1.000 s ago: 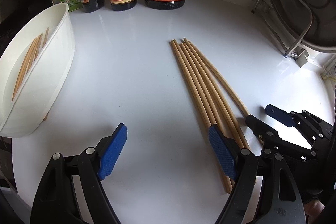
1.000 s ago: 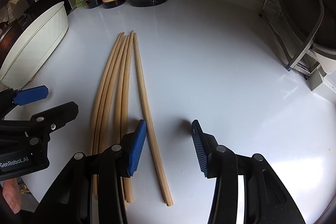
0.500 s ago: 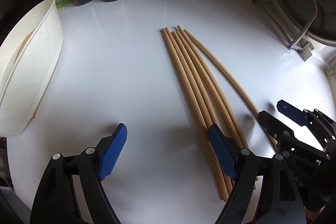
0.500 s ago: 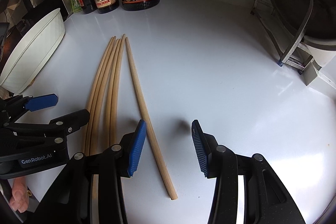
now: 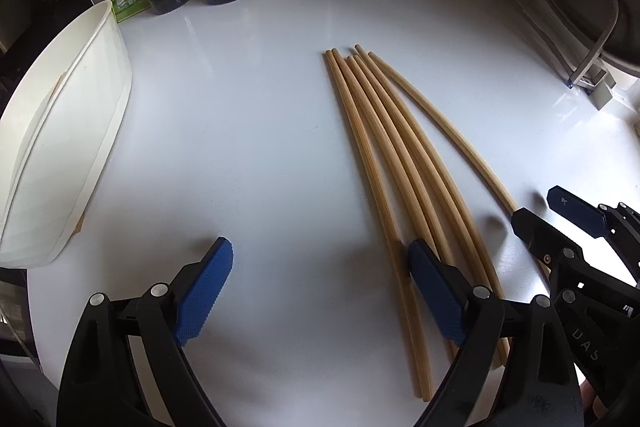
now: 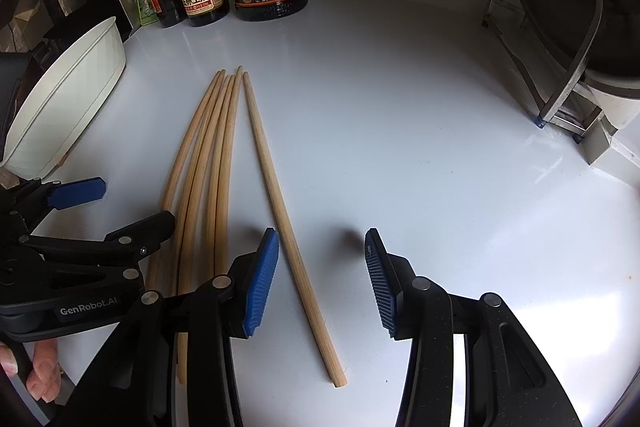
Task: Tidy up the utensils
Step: 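Position both open tools above single chopsticks at the pile's edge, then close the left tool on one chopstick while the right tool grasps another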
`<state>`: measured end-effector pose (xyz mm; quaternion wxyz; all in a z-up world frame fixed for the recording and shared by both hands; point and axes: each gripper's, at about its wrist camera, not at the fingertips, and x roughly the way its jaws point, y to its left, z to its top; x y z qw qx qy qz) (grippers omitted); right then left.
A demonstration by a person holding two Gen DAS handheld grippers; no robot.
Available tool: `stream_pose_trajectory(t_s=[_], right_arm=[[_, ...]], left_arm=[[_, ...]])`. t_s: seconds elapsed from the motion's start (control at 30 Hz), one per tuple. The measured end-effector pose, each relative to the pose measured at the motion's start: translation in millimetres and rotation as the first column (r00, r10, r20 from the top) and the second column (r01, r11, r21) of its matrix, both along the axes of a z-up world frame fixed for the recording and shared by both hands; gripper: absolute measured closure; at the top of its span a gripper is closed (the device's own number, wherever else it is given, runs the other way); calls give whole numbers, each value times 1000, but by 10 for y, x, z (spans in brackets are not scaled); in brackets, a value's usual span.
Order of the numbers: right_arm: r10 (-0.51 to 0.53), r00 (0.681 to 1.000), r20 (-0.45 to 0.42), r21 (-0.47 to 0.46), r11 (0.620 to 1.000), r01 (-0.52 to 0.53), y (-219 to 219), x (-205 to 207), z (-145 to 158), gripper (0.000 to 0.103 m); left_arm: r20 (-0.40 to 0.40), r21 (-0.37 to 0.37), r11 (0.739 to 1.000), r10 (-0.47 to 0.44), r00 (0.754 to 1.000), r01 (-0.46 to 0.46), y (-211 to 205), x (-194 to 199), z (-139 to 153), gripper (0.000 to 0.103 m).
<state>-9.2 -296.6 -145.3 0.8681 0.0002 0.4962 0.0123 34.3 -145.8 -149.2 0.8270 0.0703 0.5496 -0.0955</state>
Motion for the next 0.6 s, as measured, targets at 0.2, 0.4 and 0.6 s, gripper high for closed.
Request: stream_pose_trajectory(t_s=[0.2, 0.4, 0.6], right_arm=[[3, 1000, -1, -4, 1000, -3, 15, 41, -19, 60], [20, 1000, 6, -19, 1000, -20, 52, 108, -56, 60], [64, 998, 18, -46, 997, -63, 110, 190, -84, 60]], left_arm=[[13, 7, 1000, 20, 1000, -20, 103, 39, 2, 15], [22, 6, 999, 53, 998, -53, 219, 88, 4, 15], [26, -20, 999, 48, 998, -48, 225, 131, 30, 30]])
